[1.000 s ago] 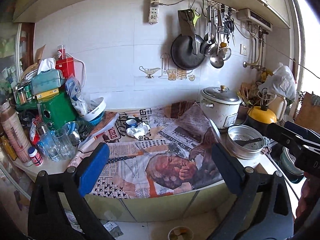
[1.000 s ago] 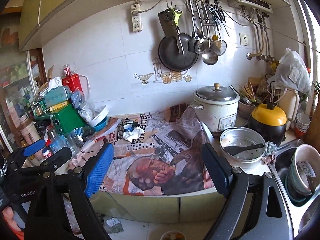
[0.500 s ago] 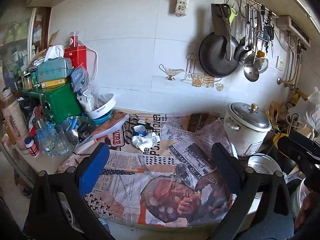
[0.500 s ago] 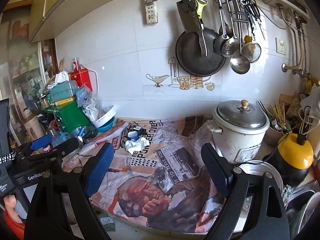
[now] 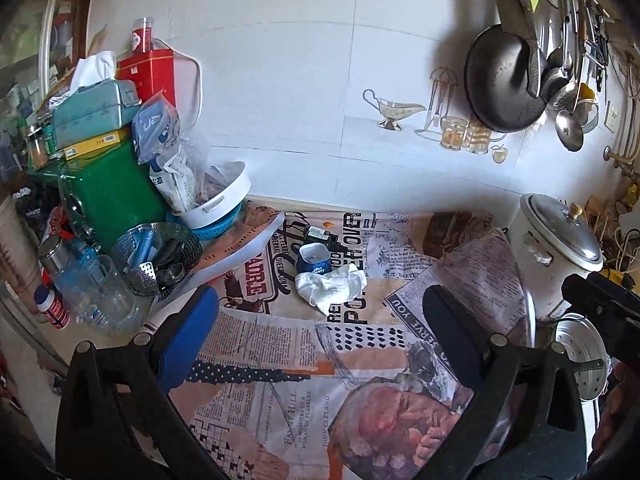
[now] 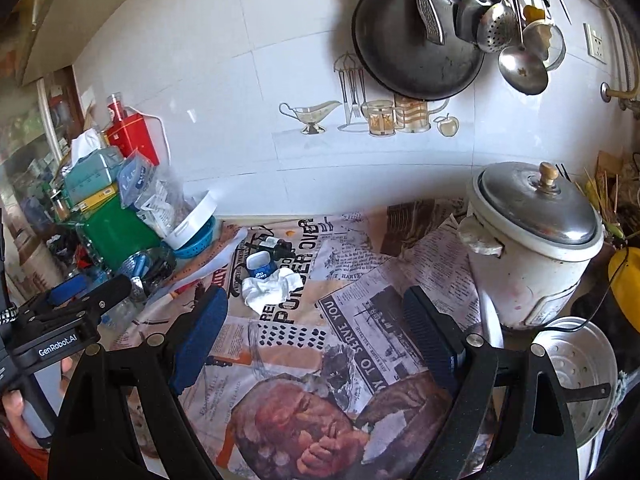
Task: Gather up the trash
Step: 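Grasp the blue-white plastic tub with the left tool while the right tool grasps the white tissue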
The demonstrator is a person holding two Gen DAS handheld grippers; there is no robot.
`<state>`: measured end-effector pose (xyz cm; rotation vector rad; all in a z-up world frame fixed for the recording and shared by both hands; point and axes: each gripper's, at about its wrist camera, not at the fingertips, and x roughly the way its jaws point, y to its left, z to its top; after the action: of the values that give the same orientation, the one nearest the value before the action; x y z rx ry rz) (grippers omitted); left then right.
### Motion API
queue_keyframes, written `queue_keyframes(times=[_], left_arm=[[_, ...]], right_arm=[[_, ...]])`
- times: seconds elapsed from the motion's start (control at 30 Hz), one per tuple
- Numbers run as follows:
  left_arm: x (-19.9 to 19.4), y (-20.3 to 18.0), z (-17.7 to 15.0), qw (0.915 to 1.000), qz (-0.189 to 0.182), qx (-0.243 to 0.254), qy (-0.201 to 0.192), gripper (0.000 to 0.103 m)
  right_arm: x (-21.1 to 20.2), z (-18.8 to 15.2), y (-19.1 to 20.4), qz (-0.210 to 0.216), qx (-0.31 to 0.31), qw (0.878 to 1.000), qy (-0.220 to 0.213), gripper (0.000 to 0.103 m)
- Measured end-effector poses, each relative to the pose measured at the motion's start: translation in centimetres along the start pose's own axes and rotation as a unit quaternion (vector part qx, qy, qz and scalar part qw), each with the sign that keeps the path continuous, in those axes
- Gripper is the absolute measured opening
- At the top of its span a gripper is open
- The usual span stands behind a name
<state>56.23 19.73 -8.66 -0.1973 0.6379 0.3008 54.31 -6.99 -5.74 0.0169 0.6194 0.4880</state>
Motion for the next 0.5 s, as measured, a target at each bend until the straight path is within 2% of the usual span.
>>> queue_keyframes(times=[0.2,0.5], left_arm=[[7.3,5.4,2.5,0.9993,-0.01,-0.011,0.034,0.102],[16.9,10.6,2.0,0.9942,-0.017,-0.02,0.104,0.102]], right_arm=[[9.9,1.2,2.8,-0.004,0.019,0.998,0.061,0.087],[25.3,0.1,4.3,-0.019,0.048,0.987,0.15,0.087]])
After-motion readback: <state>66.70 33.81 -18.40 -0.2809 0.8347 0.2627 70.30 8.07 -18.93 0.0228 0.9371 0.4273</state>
